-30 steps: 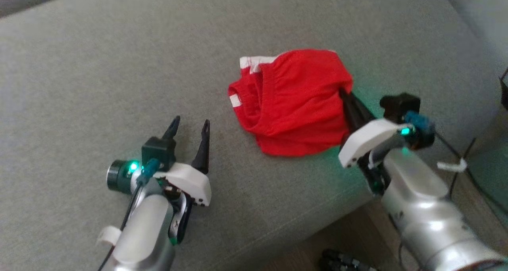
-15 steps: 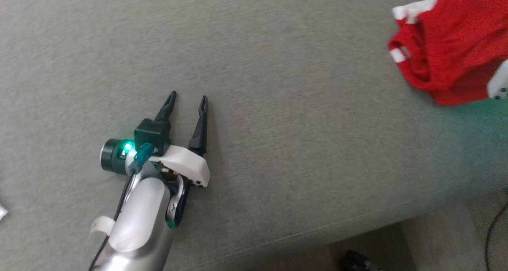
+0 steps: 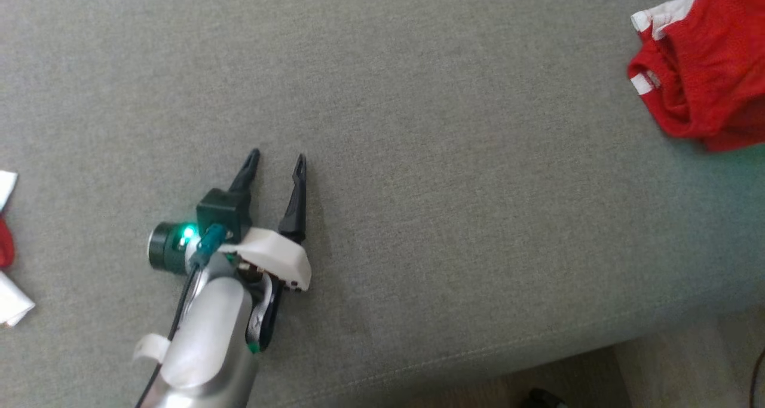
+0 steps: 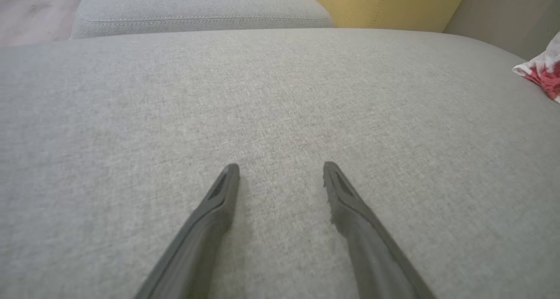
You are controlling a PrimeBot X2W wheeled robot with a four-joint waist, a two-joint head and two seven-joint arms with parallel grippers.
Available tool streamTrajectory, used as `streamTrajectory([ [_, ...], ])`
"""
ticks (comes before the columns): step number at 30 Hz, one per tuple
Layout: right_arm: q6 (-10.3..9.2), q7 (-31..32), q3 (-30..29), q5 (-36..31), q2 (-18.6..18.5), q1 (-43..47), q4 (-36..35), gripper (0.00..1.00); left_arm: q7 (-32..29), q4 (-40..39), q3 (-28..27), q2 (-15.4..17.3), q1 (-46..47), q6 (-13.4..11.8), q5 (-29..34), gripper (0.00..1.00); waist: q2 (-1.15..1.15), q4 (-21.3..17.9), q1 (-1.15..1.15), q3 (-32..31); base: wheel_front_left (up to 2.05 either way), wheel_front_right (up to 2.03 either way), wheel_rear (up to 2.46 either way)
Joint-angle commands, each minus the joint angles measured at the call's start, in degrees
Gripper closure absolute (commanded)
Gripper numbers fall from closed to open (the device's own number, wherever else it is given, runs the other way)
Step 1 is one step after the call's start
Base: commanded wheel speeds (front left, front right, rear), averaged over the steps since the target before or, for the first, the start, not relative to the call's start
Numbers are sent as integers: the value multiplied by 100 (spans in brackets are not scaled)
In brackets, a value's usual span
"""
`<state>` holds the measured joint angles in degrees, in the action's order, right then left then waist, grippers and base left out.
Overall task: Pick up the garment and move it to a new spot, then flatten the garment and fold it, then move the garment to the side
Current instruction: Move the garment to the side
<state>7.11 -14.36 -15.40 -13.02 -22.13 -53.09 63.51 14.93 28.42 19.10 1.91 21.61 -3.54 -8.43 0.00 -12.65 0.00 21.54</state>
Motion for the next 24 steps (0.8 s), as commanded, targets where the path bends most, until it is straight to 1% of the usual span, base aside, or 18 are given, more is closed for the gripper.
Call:
streamTrajectory([
  [1,37,-63,-8,-186,-5,143,-402,0,7,-69,-188,98,-110,-50,-47,0,0,15,0,-83,0,0,0],
  [4,37,-63,-180,-267,195,256,-833,0,7,-93,-210,98,-161,-97,-94,0,0,60,0,-212,0,0,0],
  [6,37,-63,-165,-186,430,334,-1156,0,7,-121,-250,98,-211,-149,-121,0,0,110,0,-312,0,0,0],
  [10,37,-63,178,170,952,632,-1783,0,7,-243,-383,98,-342,-294,-169,0,0,263,0,-535,0,0,0],
  [15,37,-63,729,634,1530,1334,-2366,0,7,-336,-490,97,-561,-436,-254,0,0,584,0,-831,0,0,0],
  [20,37,-63,1036,992,1828,2204,-2768,0,7,-405,-577,97,-793,-561,-327,0,0,943,0,-1102,0,0,0],
  [24,37,-63,1128,1207,1912,2765,-2953,0,7,-453,-667,97,-974,-630,-312,0,0,1162,0,-1298,0,0,0],
])
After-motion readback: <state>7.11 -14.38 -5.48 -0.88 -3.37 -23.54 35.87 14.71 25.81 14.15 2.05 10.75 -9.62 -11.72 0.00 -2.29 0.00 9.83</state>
